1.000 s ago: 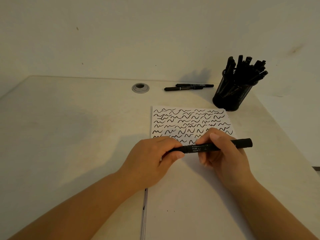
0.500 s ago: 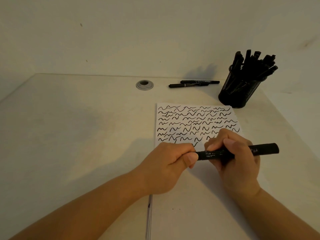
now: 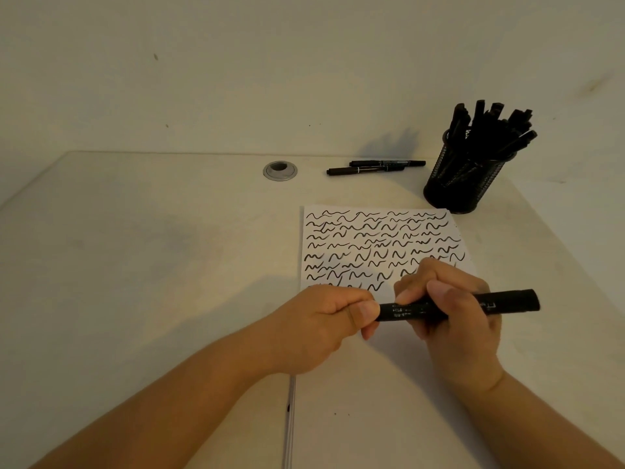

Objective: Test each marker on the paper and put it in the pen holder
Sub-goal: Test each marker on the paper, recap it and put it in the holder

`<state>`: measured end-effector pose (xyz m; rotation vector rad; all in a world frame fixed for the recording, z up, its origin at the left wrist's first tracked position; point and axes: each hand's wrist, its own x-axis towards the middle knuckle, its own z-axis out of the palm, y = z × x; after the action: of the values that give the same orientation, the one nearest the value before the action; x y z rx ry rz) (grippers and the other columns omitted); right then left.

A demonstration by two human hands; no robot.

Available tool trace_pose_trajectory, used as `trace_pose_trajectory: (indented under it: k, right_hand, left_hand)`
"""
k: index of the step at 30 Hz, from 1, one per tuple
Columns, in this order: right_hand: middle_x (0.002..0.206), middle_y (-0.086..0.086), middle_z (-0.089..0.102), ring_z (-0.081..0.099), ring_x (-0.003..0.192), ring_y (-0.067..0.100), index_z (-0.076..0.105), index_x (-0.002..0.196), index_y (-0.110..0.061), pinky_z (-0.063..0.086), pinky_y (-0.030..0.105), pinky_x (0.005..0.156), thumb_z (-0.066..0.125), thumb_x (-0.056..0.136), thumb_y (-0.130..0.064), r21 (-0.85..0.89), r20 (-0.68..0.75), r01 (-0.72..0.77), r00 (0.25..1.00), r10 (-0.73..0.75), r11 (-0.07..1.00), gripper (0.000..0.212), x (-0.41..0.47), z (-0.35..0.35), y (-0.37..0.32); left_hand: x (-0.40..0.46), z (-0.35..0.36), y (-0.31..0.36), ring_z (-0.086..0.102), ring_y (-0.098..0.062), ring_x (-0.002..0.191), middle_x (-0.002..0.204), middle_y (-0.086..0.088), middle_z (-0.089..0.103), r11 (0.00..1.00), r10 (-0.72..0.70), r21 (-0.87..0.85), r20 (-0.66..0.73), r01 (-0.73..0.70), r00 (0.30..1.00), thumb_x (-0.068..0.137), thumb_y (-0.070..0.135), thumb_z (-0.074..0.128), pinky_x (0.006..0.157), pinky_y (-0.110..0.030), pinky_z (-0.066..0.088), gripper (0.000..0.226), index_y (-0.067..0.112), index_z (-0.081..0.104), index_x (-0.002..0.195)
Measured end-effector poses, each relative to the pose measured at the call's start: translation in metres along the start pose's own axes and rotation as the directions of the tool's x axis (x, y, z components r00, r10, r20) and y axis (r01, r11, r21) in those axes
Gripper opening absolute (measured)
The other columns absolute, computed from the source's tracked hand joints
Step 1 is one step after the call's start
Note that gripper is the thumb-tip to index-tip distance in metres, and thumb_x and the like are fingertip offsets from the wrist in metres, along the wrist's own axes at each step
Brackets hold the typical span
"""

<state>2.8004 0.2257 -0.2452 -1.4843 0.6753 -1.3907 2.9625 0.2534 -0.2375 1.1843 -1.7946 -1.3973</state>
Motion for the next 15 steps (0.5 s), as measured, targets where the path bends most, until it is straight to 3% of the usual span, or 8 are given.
trace_pose_trajectory:
  k: [6,9,11,12,13,15]
  right_hand:
    - [0.049,-0.007,0.05,0.042,0.043,0.009,0.06,0.054,-0.02,0.033,0.016,0.042,0.046,0.073,-0.029,-0.057,-0.01,-0.082,0.997,0.081,0.995,0.025,0.005,-0.007,0.001]
    - [0.051,-0.004,0.051,0.043,0.046,0.012,0.06,0.058,-0.019,0.035,0.021,0.045,0.055,0.072,-0.03,-0.028,-0.169,-0.151,0.975,0.144,0.988,0.018,0.011,-0.015,-0.002]
    - [0.054,-0.007,0.054,0.046,0.052,0.007,0.061,0.062,-0.022,0.038,0.014,0.052,0.056,0.077,-0.027,-0.212,-0.237,-0.118,0.969,0.067,0.97,0.017,0.017,-0.022,-0.006]
    - [0.059,-0.011,0.057,0.048,0.058,0.004,0.061,0.064,-0.026,0.037,0.011,0.057,0.056,0.078,-0.028,-0.397,-0.195,-0.054,0.98,-0.027,0.916,0.016,0.021,-0.024,-0.008]
    - [0.066,-0.013,0.059,0.05,0.067,0.005,0.063,0.068,-0.029,0.037,0.012,0.063,0.056,0.08,-0.029,-0.61,-0.084,0.048,0.989,-0.124,0.791,0.014,0.024,-0.024,-0.011]
    - [0.079,-0.008,0.065,0.054,0.078,0.017,0.07,0.079,-0.021,0.039,0.025,0.069,0.051,0.085,-0.032,-0.852,0.232,0.309,0.947,-0.224,0.422,0.022,0.028,-0.023,-0.013]
  left_hand:
    - [0.0,-0.004,0.003,0.032,-0.012,0.048,0.05,0.008,0.034,0.988,0.08,0.147,-0.199,-0.051,0.977,0.084,0.045,0.04,0.046,-0.02,0.026,0.027,0.037,0.059,0.067]
    - [-0.002,-0.014,0.002,0.028,-0.005,0.042,0.044,0.01,0.035,0.981,0.094,0.194,-0.335,-0.029,0.938,0.089,0.043,0.044,0.042,-0.014,0.022,0.029,0.035,0.059,0.065]
    - [-0.002,-0.022,0.002,0.03,-0.006,0.041,0.042,0.011,0.038,0.965,0.089,0.262,-0.402,0.021,0.911,0.091,0.037,0.046,0.041,-0.014,0.024,0.031,0.033,0.058,0.063]
    - [-0.001,-0.024,0.002,0.032,-0.007,0.041,0.043,0.011,0.039,0.95,0.088,0.309,-0.413,0.048,0.907,0.09,0.037,0.045,0.042,-0.015,0.025,0.03,0.033,0.057,0.063]
    - [0.0,-0.026,0.004,0.034,-0.007,0.042,0.044,0.011,0.041,0.931,0.093,0.359,-0.413,0.068,0.906,0.088,0.04,0.044,0.043,-0.017,0.027,0.029,0.033,0.056,0.062]
    - [0.005,-0.027,0.009,0.038,-0.008,0.044,0.045,0.011,0.045,0.885,0.125,0.457,-0.406,0.083,0.905,0.086,0.046,0.041,0.045,-0.018,0.03,0.03,0.032,0.052,0.061]
